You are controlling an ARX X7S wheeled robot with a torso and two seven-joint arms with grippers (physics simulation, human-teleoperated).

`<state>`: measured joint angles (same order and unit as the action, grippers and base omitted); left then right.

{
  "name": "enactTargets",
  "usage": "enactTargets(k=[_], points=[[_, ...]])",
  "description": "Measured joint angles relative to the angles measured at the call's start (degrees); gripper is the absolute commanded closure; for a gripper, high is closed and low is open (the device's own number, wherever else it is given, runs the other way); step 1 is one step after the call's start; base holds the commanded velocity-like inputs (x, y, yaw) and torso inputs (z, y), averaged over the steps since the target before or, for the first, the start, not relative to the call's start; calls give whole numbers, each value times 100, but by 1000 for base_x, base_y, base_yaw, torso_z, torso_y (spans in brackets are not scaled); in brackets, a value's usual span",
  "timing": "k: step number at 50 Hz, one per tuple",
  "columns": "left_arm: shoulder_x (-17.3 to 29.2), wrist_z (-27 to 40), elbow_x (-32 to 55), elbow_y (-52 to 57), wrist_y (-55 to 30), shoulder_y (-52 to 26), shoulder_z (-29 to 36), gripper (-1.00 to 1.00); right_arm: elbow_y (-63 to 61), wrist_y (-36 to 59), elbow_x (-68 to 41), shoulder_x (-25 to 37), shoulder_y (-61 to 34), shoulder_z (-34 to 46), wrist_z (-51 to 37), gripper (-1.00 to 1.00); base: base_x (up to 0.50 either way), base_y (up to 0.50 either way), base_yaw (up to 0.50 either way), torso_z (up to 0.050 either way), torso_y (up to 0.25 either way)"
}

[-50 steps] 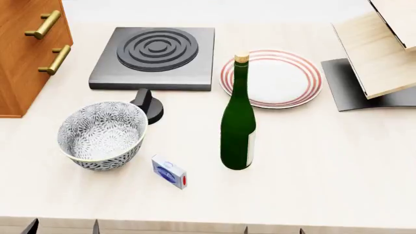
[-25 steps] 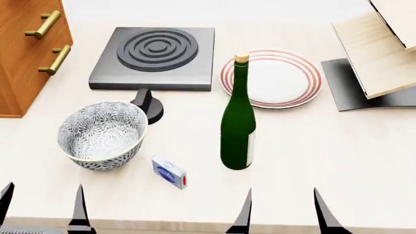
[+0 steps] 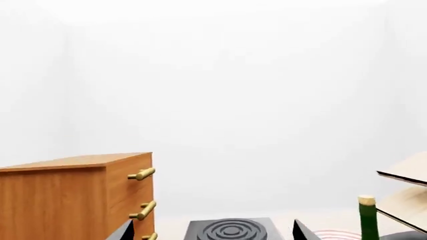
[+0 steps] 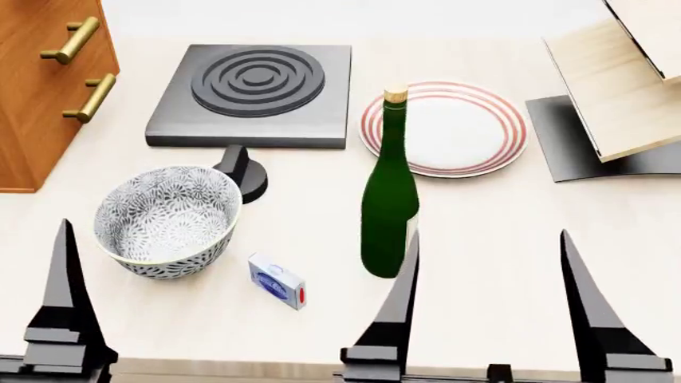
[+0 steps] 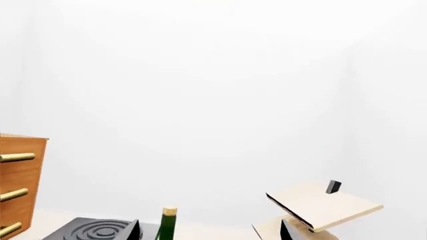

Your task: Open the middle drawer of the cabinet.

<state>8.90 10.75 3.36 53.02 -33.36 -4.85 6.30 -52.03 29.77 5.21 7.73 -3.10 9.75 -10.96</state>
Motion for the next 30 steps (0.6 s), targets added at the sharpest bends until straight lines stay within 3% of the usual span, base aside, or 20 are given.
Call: enactTargets(k=[16,30], points=[[127,96,122,539,-308,-123,6,-100,-516,58,215,116,-98,202,-121,-100,30,0,0,0,0],[249,226,209,692,-366,-159,57,-100,-675,-41,286,130,-113,251,-111,-100,447,0,0,0,0]])
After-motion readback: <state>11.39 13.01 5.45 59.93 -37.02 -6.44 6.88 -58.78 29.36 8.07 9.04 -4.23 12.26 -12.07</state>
